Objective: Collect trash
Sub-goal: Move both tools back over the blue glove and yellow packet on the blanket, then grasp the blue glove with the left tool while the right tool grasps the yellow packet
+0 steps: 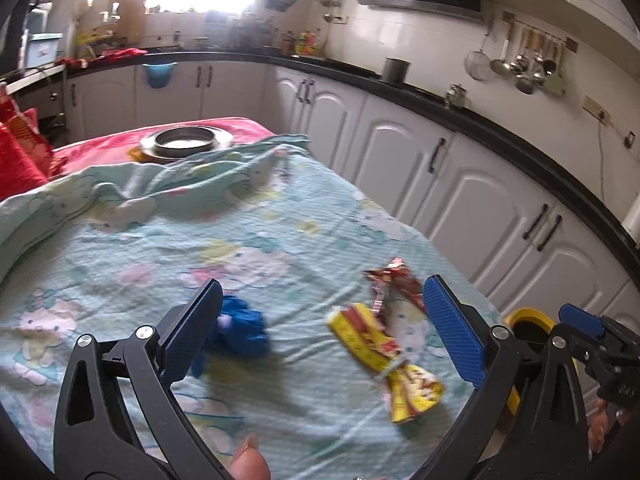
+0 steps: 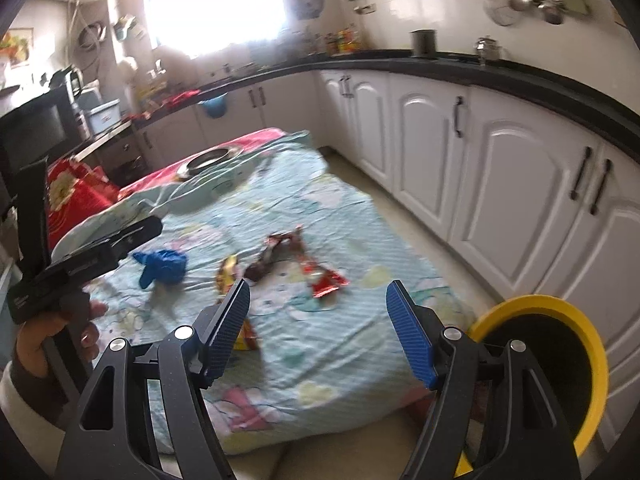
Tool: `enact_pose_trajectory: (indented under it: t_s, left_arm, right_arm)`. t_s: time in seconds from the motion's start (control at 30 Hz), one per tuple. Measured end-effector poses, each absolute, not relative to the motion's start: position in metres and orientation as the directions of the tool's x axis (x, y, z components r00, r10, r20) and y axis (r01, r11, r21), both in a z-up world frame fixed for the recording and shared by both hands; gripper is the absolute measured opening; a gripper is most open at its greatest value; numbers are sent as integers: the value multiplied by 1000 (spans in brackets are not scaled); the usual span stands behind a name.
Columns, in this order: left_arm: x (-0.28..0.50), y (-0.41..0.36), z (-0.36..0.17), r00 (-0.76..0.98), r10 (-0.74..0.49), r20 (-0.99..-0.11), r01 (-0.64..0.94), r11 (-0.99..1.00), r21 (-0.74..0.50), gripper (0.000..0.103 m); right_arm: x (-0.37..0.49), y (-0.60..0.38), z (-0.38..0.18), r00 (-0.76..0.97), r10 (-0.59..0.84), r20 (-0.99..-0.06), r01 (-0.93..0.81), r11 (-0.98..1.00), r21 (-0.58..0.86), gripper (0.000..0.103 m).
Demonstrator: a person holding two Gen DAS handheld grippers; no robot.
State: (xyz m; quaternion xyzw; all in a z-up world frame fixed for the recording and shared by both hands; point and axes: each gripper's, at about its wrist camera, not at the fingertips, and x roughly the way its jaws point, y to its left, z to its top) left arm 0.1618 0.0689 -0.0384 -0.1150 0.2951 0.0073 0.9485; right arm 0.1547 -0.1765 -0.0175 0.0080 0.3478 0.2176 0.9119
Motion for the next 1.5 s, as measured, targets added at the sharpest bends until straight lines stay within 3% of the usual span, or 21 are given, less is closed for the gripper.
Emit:
enact_pose_trajectory:
  t_s: [0.2, 0.6, 0.83, 1.03, 1.13, 1.3, 1.5]
  left_arm:
    - [161, 106, -49, 818, 20, -574, -174, 961, -214, 92]
    - [167, 156, -85, 773, 0, -634, -250, 919, -305, 92]
    - [171, 167, -107, 744, -74, -664, -245, 894, -375, 90]
    - [174, 161, -113, 729, -90, -679, -230, 901, -367, 77]
    - [175, 159, -114, 727, -95, -680, -221, 905, -363, 64]
    - [177, 153, -115, 718, -130, -684, -187, 911, -369, 25]
    - [174, 149, -116, 712, -181, -678, -155, 902, -404, 12]
  right_arm:
    - [164, -140, -33, 605, 433, -668, -442, 881, 170, 68]
    - [190, -71, -75, 468, 462, -753, -537, 826, 173, 68]
    - [208, -47, -107, 383, 431, -817, -566, 809, 161, 50]
    - [202, -43, -112, 420, 410, -810, -582, 806, 106, 44]
    - [201, -46, -112, 419, 415, -808, -576, 809, 116, 42]
    - [196, -48, -111, 424, 418, -803, -570, 812, 121, 39]
    - [186, -56, -106, 419, 446, -791, -564, 810, 159, 35]
